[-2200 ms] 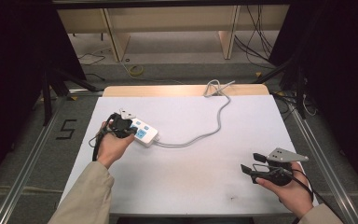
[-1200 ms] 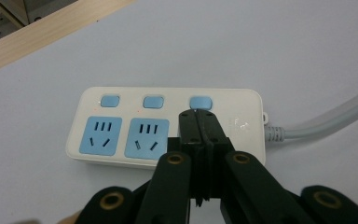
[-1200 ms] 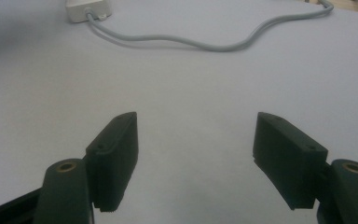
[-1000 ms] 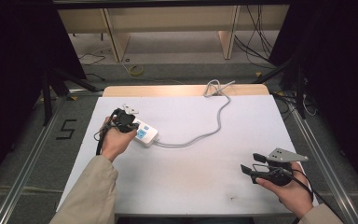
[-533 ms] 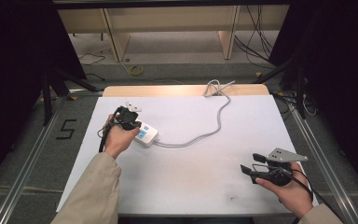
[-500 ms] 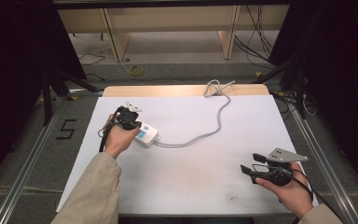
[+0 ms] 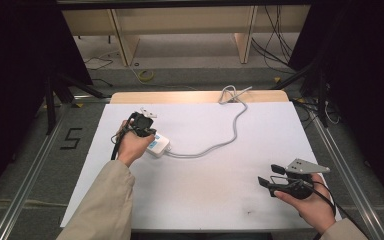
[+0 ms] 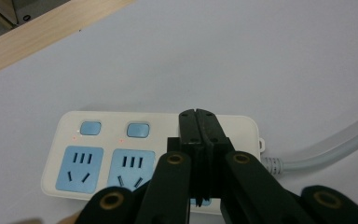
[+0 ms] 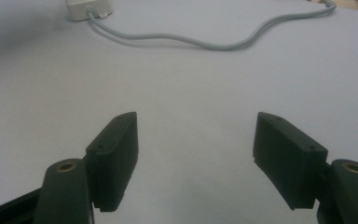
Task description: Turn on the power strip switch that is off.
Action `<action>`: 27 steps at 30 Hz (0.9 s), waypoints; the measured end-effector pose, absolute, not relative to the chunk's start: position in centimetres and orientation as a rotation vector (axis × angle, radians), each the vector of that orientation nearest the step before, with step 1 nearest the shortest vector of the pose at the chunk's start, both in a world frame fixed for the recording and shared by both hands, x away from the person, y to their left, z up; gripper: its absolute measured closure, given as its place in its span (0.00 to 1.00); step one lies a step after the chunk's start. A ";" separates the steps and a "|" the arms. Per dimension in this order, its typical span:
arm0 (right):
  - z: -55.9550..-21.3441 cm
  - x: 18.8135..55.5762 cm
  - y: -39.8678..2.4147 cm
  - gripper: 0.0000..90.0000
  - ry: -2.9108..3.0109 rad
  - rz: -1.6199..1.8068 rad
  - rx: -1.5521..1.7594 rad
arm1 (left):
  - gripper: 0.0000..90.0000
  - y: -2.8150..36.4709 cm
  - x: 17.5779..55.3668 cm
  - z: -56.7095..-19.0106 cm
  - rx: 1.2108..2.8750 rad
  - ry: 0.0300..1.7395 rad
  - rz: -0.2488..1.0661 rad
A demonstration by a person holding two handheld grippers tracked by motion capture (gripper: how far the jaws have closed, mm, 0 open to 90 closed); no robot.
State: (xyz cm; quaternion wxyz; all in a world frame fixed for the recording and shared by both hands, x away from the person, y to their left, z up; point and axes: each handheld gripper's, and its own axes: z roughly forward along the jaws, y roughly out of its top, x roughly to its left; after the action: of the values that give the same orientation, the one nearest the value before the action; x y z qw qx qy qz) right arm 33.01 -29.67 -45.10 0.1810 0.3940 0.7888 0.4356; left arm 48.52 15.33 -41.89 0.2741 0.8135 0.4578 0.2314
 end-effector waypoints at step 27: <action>-45.1 33.0 -29.6 0.35 2.232 1.228 1.108 | 1.00 15.1 49.6 -42.2 2.182 1.242 0.620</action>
State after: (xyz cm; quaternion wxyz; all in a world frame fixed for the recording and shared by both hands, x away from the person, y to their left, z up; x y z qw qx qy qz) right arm 33.03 -29.63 -45.12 0.1809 0.3924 0.7901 0.4347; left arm 49.65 15.15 -42.15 0.2742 0.8115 0.4617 0.2306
